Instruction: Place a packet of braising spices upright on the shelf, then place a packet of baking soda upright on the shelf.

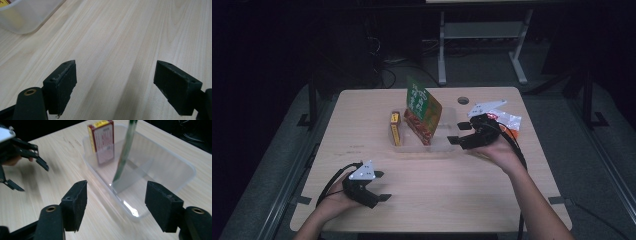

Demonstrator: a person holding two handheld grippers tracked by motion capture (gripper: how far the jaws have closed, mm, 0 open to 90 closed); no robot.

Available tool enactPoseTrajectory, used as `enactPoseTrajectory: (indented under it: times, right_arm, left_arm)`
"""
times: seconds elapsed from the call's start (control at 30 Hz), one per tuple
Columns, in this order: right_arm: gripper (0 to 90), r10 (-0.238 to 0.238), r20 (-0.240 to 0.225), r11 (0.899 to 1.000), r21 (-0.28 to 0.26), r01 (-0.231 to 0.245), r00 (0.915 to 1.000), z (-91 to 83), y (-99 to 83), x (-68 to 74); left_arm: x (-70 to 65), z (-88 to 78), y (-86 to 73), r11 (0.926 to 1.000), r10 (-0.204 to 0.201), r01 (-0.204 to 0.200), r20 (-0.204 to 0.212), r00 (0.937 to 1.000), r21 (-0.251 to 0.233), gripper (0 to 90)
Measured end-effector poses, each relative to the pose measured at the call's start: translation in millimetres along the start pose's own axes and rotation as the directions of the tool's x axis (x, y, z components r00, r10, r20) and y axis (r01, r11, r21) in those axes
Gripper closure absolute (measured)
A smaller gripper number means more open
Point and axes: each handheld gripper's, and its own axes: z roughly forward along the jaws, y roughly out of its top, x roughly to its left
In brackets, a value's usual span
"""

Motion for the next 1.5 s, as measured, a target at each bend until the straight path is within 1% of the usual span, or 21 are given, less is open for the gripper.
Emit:
enactPoseTrajectory:
  times: [0.07,0.2,0.23,0.27,0.3,0.37,0.4,0.47,0.6,0.67,0.73,0.77,0.83,0.93,1.0,1.1,1.23,1.3,1.33,1.37,1.5]
  right_arm:
    - [35.6,0.005,0.002,1.000,-0.006,-0.005,1.0000,-0.8,-9.6,-2.5]
    - [36.5,0.020,0.025,1.000,-0.013,-0.020,0.9995,-2.3,-28.9,-7.1]
    - [36.5,0.023,0.032,1.000,0.002,-0.023,0.9992,-2.5,-32.6,-8.4]
    - [37.1,0.015,0.051,1.000,0.012,-0.015,0.9986,-3.1,-36.9,-8.8]
    - [38.4,0.009,0.062,1.000,0.003,-0.009,0.9980,-4.3,-41.7,-9.2]
    - [38.3,0.035,0.057,0.999,0.015,-0.035,0.9978,-5.4,-50.3,-13.1]
    - [38.4,0.038,0.070,0.999,0.019,-0.039,0.9968,-6.3,-54.7,-14.4]
    - [38.7,0.052,0.070,0.999,0.014,-0.053,0.9962,-8.8,-62.8,-18.2]
    - [39.9,0.081,0.090,0.996,0.016,-0.082,0.9927,-13.2,-72.6,-24.9]
    - [42.9,0.085,0.105,0.996,0.019,-0.087,0.9909,-13.3,-75.1,-29.0]
    - [47.7,0.082,0.121,0.996,0.023,-0.085,0.9893,-12.3,-77.8,-34.0]
    - [51.3,0.079,0.127,0.996,0.028,-0.083,0.9887,-12.0,-79.3,-36.7]
    - [57.6,0.081,0.139,0.995,0.040,-0.087,0.9870,-11.3,-82.3,-42.4]
    - [70.4,0.084,0.172,0.995,0.047,-0.093,0.9815,-11.4,-86.6,-53.2]
    - [78.4,0.091,0.205,0.993,0.056,-0.104,0.9745,-10.7,-89.8,-61.2]
    - [87.0,0.087,0.233,0.992,0.067,-0.106,0.9686,-10.8,-95.0,-72.9]
    - [89.8,0.096,0.270,0.990,0.079,-0.121,0.9579,-11.7,-101.3,-82.8]
    - [89.9,0.101,0.279,0.988,0.088,-0.130,0.9551,-11.8,-103.6,-86.7]
    - [90.0,0.092,0.291,0.988,0.095,-0.125,0.9522,-10.9,-104.5,-88.4]
    - [90.0,0.077,0.301,0.987,0.112,-0.116,0.9503,-9.8,-105.9,-90.5]
    - [90.0,0.083,0.308,0.977,0.163,-0.138,0.9477,-2.6,-112.8,-96.5]
  left_arm:
    - [-0.4,-0.1,-0.7,1.0000,-0.002,0.002,0.003,1.0000,0.001,18.1]
    - [0.1,0.5,-0.8,0.9999,0.010,-0.010,-0.001,1.0000,0.005,18.1]
    - [0.1,0.3,-0.6,0.9998,0.015,-0.015,-0.001,0.9999,0.010,18.1]
    - [-0.9,0.6,-0.7,1.0000,0.008,-0.008,0.000,1.0000,0.006,18.1]
    - [-1.3,0.7,-0.7,0.9999,0.009,-0.009,0.001,1.0000,0.005,18.0]
    - [-1.9,1.0,-0.7,0.9999,0.012,-0.012,0.003,0.9999,0.012,18.1]
    - [-2.6,1.6,-0.7,0.9999,0.009,-0.009,0.001,1.0000,0.010,18.1]
    - [-2.8,2.3,-0.3,0.9999,0.001,-0.001,0.008,1.0000,0.012,18.1]
    - [-3.2,3.2,1.1,0.9999,-0.005,0.005,0.010,0.9999,0.016,16.5]
    - [-3.0,3.5,1.7,0.9997,-0.015,0.015,0.005,0.9999,0.017,15.3]
    - [-2.2,4.0,2.2,0.9993,-0.035,0.035,0.021,0.9992,0.010,15.1]
    - [-1.8,4.1,2.2,0.9993,-0.036,0.036,0.020,0.9992,0.011,15.1]
    - [-1.9,4.3,2.1,0.9996,-0.027,0.027,0.017,0.9995,0.012,15.1]
    - [-3.0,5.6,1.7,0.9997,-0.018,0.018,0.013,0.9998,0.014,15.0]
    - [-3.8,6.4,1.9,0.9998,-0.012,0.012,0.012,0.9999,0.014,14.9]
    - [-4.0,6.9,2.0,0.9998,-0.005,0.005,0.013,0.9999,0.022,14.9]
    - [-3.6,7.2,1.2,0.9997,-0.011,0.011,0.013,0.9999,0.021,15.0]
    - [-3.6,7.4,1.2,0.9997,-0.011,0.011,0.013,0.9999,0.020,15.0]
    - [-3.7,7.5,1.3,0.9997,-0.009,0.009,0.013,0.9999,0.021,15.1]
    - [-3.9,7.6,1.2,0.9997,-0.007,0.007,0.014,0.9999,0.022,15.1]
    - [-3.6,7.7,1.1,0.9994,0.008,-0.008,0.020,0.9998,0.035,15.3]
